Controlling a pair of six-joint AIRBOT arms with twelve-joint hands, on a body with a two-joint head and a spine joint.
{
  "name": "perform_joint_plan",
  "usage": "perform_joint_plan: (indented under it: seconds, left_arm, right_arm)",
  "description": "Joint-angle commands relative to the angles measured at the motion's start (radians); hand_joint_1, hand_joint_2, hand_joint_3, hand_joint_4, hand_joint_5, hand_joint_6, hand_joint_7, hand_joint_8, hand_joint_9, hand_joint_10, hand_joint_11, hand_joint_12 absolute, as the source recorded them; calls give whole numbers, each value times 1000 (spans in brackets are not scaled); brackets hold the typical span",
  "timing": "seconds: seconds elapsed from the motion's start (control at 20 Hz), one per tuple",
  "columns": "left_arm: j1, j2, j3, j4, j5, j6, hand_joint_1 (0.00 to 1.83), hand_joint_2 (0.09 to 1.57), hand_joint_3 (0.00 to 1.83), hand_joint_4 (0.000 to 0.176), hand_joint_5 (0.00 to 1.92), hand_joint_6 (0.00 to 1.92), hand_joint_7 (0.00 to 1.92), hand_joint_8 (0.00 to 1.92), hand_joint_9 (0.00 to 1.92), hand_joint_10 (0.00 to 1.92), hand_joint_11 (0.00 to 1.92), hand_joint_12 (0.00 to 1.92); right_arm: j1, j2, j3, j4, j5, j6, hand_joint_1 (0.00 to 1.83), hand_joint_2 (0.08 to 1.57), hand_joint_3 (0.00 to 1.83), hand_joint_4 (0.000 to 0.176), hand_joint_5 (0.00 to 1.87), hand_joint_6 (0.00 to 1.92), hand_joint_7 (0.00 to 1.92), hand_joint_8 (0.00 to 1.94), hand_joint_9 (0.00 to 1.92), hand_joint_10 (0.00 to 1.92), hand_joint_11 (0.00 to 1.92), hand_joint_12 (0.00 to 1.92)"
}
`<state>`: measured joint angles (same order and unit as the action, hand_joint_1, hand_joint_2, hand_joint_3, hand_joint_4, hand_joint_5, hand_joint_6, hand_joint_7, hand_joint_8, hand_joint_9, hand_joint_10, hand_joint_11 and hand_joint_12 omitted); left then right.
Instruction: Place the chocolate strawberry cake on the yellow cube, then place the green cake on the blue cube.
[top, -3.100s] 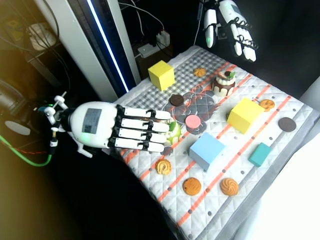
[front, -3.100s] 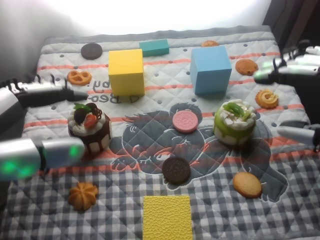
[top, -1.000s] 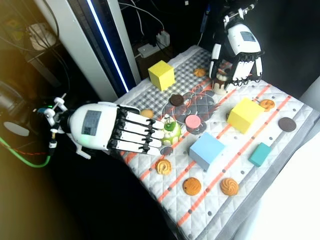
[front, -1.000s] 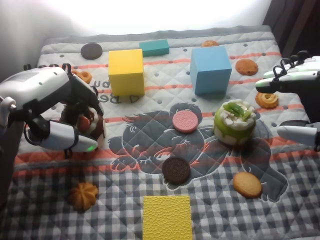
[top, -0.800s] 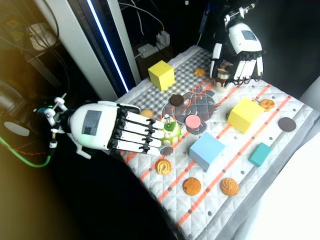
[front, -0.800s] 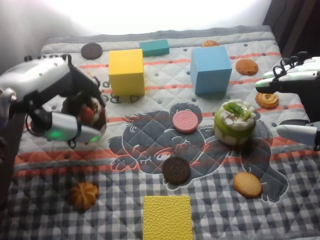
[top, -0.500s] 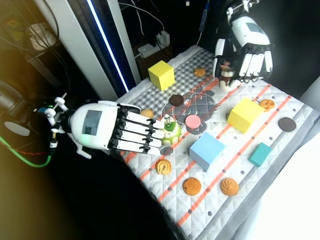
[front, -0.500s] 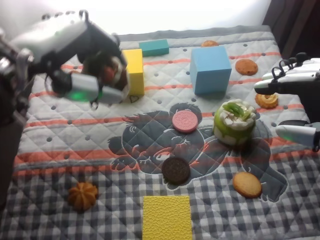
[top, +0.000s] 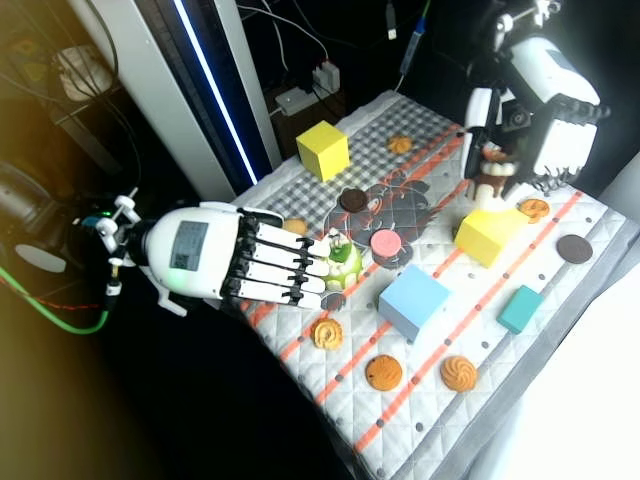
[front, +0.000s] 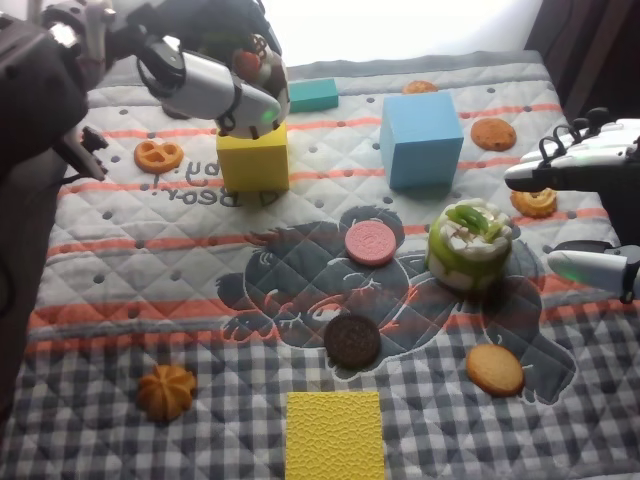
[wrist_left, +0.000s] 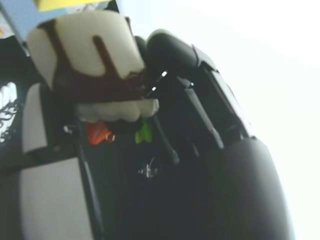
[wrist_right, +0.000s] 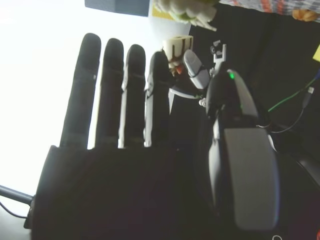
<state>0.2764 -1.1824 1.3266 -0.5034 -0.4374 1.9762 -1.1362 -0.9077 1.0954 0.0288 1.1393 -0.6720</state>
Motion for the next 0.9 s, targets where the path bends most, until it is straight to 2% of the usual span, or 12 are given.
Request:
perform_joint_plan:
  seconds: [0.0, 0.1, 0.25, 0.4, 0.5, 0.6, 0.65, 0.7, 0.75, 0.8, 0.85]
  left_arm:
    - [-20, -5, 19, 1, -81, -7, 1274, 1099, 0, 0, 1050, 601, 1029, 1145, 1093, 784, 837, 1418]
    - [-23, -28, 49, -11, -52, -7, 1272, 1105, 0, 0, 1039, 601, 1018, 1171, 1113, 803, 883, 1424]
    - [-16, -33, 59, -18, -31, -7, 1274, 1099, 0, 0, 1087, 519, 1005, 1188, 992, 807, 713, 1445]
    - [-4, -41, 74, -27, -5, -7, 1276, 1092, 0, 0, 1113, 485, 1016, 1166, 976, 879, 656, 1507]
    - [-1, -46, 79, -32, -1, -7, 1269, 1109, 1, 0, 1037, 603, 1001, 1196, 878, 903, 445, 1521]
    - [0, -50, 79, -30, 0, -7, 1243, 1124, 3, 0, 974, 771, 965, 1220, 748, 809, 307, 1446]
    - [0, -51, 79, -29, 0, -6, 988, 1056, 0, 0, 849, 282, 826, 685, 670, 746, 193, 1464]
    - [0, -51, 78, -28, 0, -6, 897, 1002, 0, 15, 808, 64, 838, 396, 635, 702, 159, 1449]
    - [0, -51, 77, -27, 1, -6, 809, 957, 0, 45, 687, 2, 870, 124, 608, 533, 101, 1338]
    - [1, -51, 77, -26, 1, -6, 809, 957, 0, 45, 687, 2, 870, 124, 608, 533, 101, 1338]
    - [2, -51, 76, -26, 1, -6, 789, 941, 1, 61, 636, 0, 871, 59, 628, 410, 82, 1285]
  right_arm:
    - [17, -3, 3, 14, 118, 3, 609, 1207, 0, 0, 597, 0, 596, 0, 573, 0, 469, 204]
    - [22, -3, 6, 8, 118, 3, 639, 1216, 2, 0, 599, 1, 595, 0, 571, 0, 470, 201]
    - [30, -3, 6, 4, 118, 3, 652, 1220, 2, 0, 601, 2, 614, 5, 580, 3, 461, 189]
    - [28, -5, 6, 4, 118, 4, 589, 1227, 4, 0, 608, 2, 609, 0, 583, 2, 468, 177]
    - [28, -5, 6, 4, 118, 5, 610, 1222, 0, 0, 602, 1, 604, 0, 580, 1, 475, 173]
    - [28, -5, 7, 5, 118, 5, 618, 1219, 0, 0, 604, 2, 604, 0, 585, 2, 490, 172]
    - [28, -5, 7, 5, 118, 5, 618, 1220, 0, 0, 604, 1, 603, 0, 581, 0, 488, 169]
    - [28, -5, 7, 5, 118, 5, 617, 1219, 0, 0, 602, 0, 604, 0, 583, 1, 489, 167]
    - [28, -5, 7, 5, 118, 5, 628, 1218, 0, 0, 613, 4, 620, 6, 597, 5, 504, 167]
    - [28, -6, 7, 5, 118, 5, 628, 1218, 0, 0, 613, 4, 620, 6, 597, 5, 504, 167]
    - [28, -6, 7, 5, 118, 5, 640, 1220, 0, 0, 614, 4, 623, 6, 596, 4, 501, 162]
